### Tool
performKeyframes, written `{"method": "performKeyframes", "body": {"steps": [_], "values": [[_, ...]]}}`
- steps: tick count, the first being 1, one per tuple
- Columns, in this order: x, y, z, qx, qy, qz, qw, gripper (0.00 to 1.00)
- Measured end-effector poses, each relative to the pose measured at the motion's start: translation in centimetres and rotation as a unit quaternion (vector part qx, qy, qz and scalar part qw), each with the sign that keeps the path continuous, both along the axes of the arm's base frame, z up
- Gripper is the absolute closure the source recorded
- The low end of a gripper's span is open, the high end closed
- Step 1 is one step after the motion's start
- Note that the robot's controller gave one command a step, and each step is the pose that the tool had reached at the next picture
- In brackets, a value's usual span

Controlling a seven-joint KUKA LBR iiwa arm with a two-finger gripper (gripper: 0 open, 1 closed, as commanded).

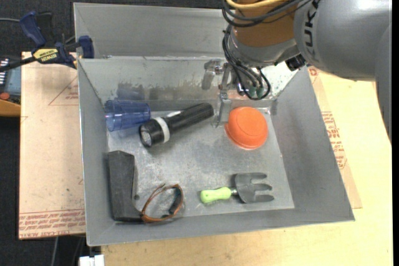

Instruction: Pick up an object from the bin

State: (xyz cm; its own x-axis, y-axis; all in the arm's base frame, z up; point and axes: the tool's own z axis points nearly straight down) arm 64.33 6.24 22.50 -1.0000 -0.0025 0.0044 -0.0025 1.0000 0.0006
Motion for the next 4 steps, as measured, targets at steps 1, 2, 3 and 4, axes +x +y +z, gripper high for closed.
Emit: {"method": "performKeyframes", "body": {"steps": [1,2,3,4], "values": [[0.1,0.0,0.5,0.0,-0.0033,-0.001,1.0,0.0],[0.7,0.1,-12.0,0.001,-0.005,0.087,0.9962,0.0],[0.6,0.5,-6.5,0.001,-0.0082,0.129,0.9916,0.0],[0.5,0.2,-12.4,0.002,-0.0076,0.078,0.9969,0.0]]}}
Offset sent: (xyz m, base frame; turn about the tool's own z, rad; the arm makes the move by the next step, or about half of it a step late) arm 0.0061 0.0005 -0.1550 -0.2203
